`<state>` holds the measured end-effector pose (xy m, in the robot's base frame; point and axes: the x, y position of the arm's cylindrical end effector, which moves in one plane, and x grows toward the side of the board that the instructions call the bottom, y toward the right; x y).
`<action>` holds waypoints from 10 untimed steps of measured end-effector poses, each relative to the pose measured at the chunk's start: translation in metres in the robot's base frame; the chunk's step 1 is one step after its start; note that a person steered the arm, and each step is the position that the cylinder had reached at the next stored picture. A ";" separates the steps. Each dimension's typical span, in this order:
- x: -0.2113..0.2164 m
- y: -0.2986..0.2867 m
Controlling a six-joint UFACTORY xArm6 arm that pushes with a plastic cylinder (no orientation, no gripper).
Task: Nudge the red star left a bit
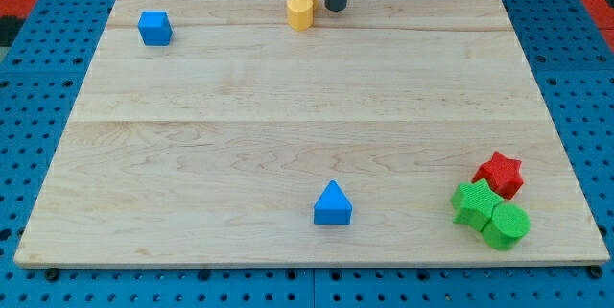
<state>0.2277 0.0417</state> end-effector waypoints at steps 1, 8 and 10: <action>-0.004 0.014; 0.390 0.252; 0.348 0.222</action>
<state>0.5758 0.2640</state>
